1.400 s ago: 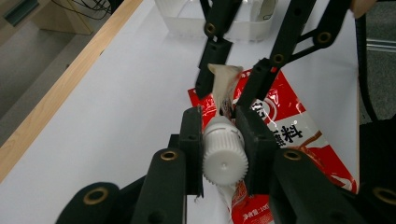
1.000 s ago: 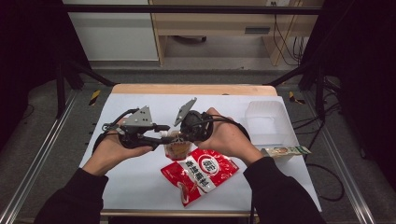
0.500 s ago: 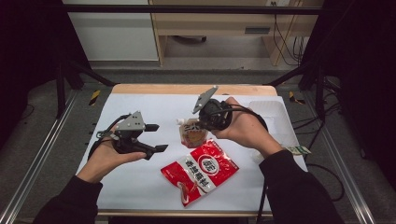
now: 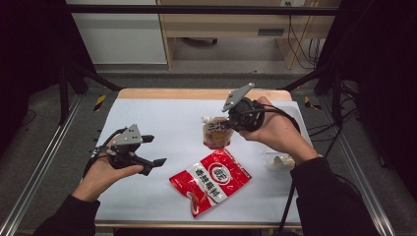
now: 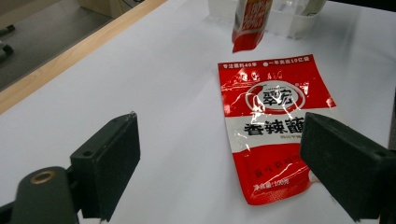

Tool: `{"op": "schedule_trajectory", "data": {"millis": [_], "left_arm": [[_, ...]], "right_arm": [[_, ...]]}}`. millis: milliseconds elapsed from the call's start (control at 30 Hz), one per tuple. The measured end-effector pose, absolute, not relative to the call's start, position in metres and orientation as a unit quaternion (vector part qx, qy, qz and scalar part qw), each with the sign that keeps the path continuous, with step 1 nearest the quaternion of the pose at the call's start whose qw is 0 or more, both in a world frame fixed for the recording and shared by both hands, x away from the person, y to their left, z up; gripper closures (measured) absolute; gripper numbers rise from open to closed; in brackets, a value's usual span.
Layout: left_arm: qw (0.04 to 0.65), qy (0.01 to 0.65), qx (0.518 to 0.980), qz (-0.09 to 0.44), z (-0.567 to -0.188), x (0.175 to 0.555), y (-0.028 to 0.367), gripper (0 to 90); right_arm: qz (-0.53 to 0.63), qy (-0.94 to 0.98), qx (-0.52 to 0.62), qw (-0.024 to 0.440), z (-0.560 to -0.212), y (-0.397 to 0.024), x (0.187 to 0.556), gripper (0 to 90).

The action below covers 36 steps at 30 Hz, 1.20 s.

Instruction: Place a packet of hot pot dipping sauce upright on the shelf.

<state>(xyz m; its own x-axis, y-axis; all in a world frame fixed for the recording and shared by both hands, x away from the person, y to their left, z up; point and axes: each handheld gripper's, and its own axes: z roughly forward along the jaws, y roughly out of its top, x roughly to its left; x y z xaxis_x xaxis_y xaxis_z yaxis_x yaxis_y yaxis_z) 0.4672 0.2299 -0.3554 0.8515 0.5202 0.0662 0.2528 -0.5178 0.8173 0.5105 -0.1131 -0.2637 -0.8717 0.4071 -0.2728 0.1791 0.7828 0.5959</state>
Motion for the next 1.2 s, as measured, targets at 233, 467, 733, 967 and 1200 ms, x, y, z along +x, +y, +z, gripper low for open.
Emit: {"op": "schedule_trajectory", "data": {"millis": [233, 467, 733, 967, 1200], "left_arm": [[0.436, 0.245, 0.851, 0.158, -0.368, 0.463, 0.243, 10.4], [0.437, 0.262, 0.845, 0.164, -0.380, 0.461, 0.255, 10.3], [0.435, 0.289, 0.835, 0.174, -0.407, 0.455, 0.270, 9.9], [0.437, 0.307, 0.827, 0.175, -0.421, 0.454, 0.281, 9.4], [0.445, 0.319, 0.817, 0.181, -0.423, 0.449, 0.295, 9.1]], "right_arm": [[0.295, 0.916, 0.177, 0.206, -0.258, -0.134, 0.511, 88.1], [0.301, 0.909, 0.192, 0.214, -0.255, -0.153, 0.512, 88.1], [0.306, 0.903, 0.209, 0.219, -0.250, -0.174, 0.517, 88.1], [0.306, 0.899, 0.224, 0.221, -0.250, -0.191, 0.524, 88.1], [0.306, 0.894, 0.237, 0.226, -0.254, -0.214, 0.528, 88.1]]}}
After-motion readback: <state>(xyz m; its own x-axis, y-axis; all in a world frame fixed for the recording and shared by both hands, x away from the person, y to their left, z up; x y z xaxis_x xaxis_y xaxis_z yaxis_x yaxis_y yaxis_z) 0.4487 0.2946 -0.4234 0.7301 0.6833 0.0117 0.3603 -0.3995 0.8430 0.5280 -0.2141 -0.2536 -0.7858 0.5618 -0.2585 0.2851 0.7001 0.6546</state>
